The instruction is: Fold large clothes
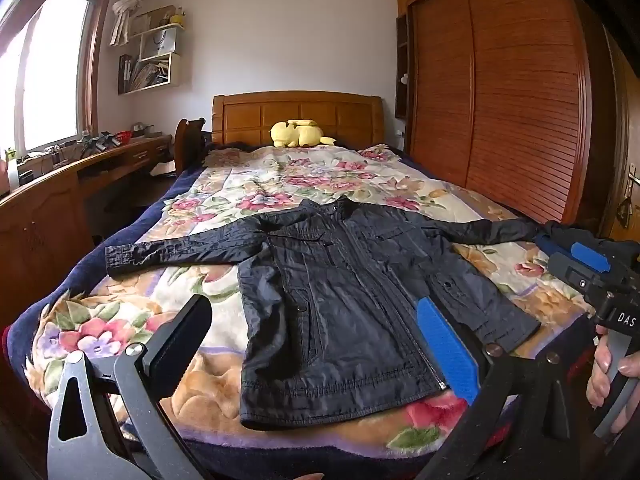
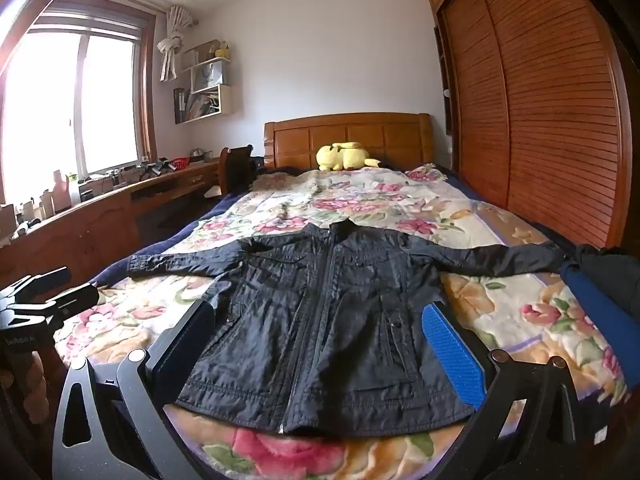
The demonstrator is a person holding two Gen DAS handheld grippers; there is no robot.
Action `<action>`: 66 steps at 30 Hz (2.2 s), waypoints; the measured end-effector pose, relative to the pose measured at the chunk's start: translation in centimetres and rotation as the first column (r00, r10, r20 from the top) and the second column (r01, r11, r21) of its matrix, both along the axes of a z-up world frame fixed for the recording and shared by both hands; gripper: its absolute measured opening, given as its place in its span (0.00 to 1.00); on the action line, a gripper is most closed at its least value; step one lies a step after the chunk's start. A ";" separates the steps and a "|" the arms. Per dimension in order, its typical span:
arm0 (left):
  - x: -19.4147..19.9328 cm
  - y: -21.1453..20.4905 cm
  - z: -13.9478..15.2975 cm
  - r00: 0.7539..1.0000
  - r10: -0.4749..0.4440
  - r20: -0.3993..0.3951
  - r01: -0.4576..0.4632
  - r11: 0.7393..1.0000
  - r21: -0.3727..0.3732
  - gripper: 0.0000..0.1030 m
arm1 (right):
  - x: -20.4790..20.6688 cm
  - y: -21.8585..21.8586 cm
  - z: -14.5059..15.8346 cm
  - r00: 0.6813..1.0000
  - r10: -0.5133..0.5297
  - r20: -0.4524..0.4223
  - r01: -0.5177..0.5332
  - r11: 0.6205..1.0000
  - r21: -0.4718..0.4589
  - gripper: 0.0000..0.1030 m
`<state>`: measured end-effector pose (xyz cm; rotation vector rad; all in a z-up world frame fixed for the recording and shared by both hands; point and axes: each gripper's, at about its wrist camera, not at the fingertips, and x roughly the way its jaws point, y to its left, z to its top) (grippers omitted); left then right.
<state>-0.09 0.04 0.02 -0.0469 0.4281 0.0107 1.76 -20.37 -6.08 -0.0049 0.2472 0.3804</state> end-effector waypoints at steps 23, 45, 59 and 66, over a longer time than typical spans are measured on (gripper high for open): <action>0.1 0.1 -0.1 1.000 0.001 -0.009 -0.001 1.000 0.008 1.00 | 0.0 -0.2 0.5 1.000 -0.004 -0.001 0.004 1.000 -0.002 1.00; 0.1 0.0 -0.1 1.000 0.001 -0.006 -0.001 1.000 0.009 1.00 | -0.1 -0.3 0.5 1.000 -0.005 0.005 0.005 1.000 -0.002 1.00; -0.2 -0.5 0.1 1.000 0.003 -0.004 -0.003 1.000 0.012 1.00 | -0.1 -0.4 0.5 1.000 -0.005 0.011 0.005 1.000 0.002 1.00; -0.2 -0.6 0.4 1.000 0.001 -0.001 -0.001 1.000 0.010 1.00 | -0.2 -0.4 0.5 1.000 -0.004 0.011 0.004 1.000 0.002 1.00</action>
